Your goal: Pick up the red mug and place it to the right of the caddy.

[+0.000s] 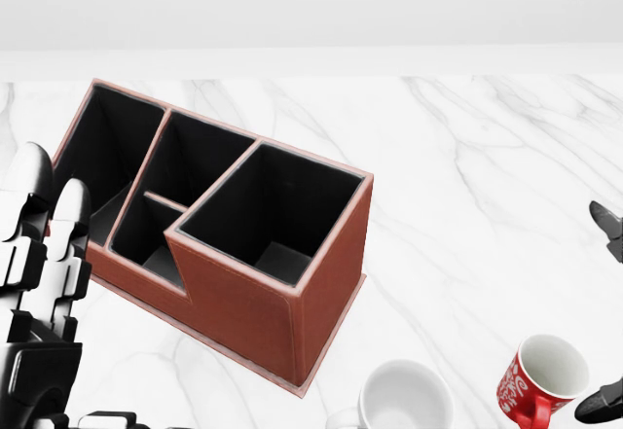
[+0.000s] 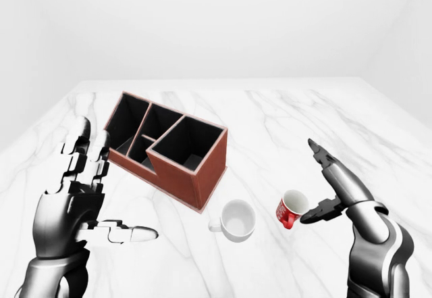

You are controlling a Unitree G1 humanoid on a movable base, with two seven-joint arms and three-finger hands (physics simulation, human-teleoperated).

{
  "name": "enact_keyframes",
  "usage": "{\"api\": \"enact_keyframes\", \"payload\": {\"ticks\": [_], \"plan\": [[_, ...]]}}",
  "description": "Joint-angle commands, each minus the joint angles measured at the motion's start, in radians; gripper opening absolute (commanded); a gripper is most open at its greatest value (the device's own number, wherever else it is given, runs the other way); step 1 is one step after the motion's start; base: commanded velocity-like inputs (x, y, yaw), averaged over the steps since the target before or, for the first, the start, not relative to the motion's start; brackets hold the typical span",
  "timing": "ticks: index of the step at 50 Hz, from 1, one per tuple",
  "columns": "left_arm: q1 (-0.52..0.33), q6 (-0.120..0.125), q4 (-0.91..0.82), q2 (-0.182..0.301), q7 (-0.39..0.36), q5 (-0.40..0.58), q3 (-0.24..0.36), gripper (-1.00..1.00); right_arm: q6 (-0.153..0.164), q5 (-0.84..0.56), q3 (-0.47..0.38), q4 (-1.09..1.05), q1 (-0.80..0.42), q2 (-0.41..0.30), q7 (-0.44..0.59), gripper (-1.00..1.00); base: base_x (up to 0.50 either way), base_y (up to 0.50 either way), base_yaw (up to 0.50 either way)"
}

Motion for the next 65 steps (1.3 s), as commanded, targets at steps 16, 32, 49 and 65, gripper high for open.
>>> {"api": "enact_keyframes", "payload": {"ticks": [16,32,49,65], "plan": [[0.001,0.000,-0.006,0.000,-0.002,0.002,0.000,1.00,0.000,0.036,0.023,0.201,-0.033,-0.054,0.000,0.96,0.00,0.00,0.00],[0.004,0.000,-0.011,0.000,-0.003,-0.001,0.001,1.00,0.000,0.060,0.045,0.296,-0.071,-0.102,0.000,0.96,0.00,0.00,0.00],[0.001,0.000,-0.009,-0.004,-0.007,-0.006,0.011,1.00,0.000,0.072,0.080,0.374,-0.113,-0.120,0.000,0.95,0.00,0.00,0.00],[-0.004,0.000,0.005,-0.007,-0.006,-0.005,0.013,1.00,0.000,0.099,0.119,0.477,-0.132,-0.127,0.000,0.95,0.00,0.00,0.00]]}}
